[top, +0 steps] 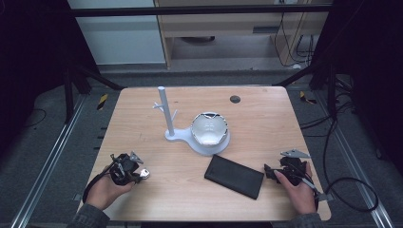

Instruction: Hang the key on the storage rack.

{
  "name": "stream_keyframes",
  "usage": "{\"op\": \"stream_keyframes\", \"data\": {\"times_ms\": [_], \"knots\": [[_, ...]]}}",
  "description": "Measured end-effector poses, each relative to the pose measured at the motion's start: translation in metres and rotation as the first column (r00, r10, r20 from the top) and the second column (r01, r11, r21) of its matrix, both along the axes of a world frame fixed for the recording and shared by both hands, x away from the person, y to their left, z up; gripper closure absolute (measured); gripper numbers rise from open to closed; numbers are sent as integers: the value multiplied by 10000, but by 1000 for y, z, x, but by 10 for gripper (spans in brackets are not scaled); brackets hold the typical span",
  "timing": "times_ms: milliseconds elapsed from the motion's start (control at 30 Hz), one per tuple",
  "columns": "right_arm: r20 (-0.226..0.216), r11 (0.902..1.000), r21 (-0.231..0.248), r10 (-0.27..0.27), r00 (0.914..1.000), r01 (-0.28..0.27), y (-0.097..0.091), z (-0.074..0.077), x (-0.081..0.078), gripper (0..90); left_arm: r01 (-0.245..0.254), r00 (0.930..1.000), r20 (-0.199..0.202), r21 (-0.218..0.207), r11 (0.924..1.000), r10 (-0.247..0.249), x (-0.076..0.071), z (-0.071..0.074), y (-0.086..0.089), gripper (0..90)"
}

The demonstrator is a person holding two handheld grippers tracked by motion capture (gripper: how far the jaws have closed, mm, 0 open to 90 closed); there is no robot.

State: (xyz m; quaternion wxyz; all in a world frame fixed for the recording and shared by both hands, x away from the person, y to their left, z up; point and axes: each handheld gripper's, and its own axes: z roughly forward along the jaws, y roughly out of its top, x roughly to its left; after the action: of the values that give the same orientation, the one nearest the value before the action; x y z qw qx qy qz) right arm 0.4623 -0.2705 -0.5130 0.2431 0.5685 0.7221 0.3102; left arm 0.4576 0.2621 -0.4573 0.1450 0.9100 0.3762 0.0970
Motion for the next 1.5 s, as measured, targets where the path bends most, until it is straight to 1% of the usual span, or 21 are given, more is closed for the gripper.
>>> {"op": "stream_keyframes", "data": {"times_ms": [33,200,400,467,500,733,767,800,867,900,933,967,1033,1067,1100,1167,1267,1400,1433,1467,1500], "knots": [[0,10000,0,0,10000,0,0,0,0,4,64,10000,-34,79,9999,-64,0,0,-1,833],[-9,10000,14,11,10000,-11,0,0,0,4,150,9999,-34,78,9999,-150,0,1,-1,834],[-6,10000,-13,31,10000,-31,0,0,0,4,187,9997,174,-114,9998,-185,-1,13,3,839],[3,10000,9,29,10000,-29,0,0,0,4,251,9995,192,-107,9996,-249,-1,16,3,840],[8,10000,7,35,10000,-36,0,0,0,4,294,9993,217,53,9996,-295,-2,18,3,841],[-8,10000,0,43,10000,-43,0,0,0,3,426,9991,39,109,9990,-427,0,21,2,842],[4,10000,-3,56,10000,-56,0,0,0,4,494,9987,-107,162,9986,-493,1,19,2,842],[6,10000,-2,60,10000,-60,0,0,0,4,606,9976,-360,281,9978,-595,3,15,1,840],[5,10000,-5,67,10000,-67,0,0,0,4,735,9954,-638,341,9967,-712,5,11,2,838],[5,10000,-5,67,10000,-67,0,0,0,4,735,9954,-638,341,9967,-712,5,11,2,838],[8,10000,4,64,10000,-64,0,0,0,3,784,9937,-835,354,9963,-752,6,8,3,843],[6,10000,7,61,10000,-61,0,0,0,4,784,9937,-835,354,9963,-752,6,8,3,843],[7,10000,8,65,10000,-65,0,0,0,3,738,9951,-667,169,9971,-725,6,12,4,877],[7,10000,8,65,10000,-65,0,0,0,3,738,9951,-667,169,9971,-725,6,12,4,879],[2,10000,-27,79,10000,-79,0,0,0,4,661,9963,-557,136,9977,-653,5,14,5,879],[8,10000,7,64,10000,-64,0,0,0,4,744,9959,-535,302,9968,-727,4,16,4,879],[4,10000,-17,75,10000,-75,0,0,0,4,734,9964,-454,309,9968,-720,4,20,5,880],[11,10000,5,78,10000,-78,0,0,0,3,586,9983,-26,-100,9982,-586,4,39,9,880],[9,10000,5,80,10000,-80,0,0,0,4,586,9983,-26,-100,9982,-586,4,39,9,880],[10,10000,8,81,10000,-81,0,0,0,3,607,9979,219,-169,9980,-604,3,52,10,880],[13,10000,6,79,10000,-79,0,0,0,3,607,9979,219,-169,9980,-604,3,52,10,880]]}}
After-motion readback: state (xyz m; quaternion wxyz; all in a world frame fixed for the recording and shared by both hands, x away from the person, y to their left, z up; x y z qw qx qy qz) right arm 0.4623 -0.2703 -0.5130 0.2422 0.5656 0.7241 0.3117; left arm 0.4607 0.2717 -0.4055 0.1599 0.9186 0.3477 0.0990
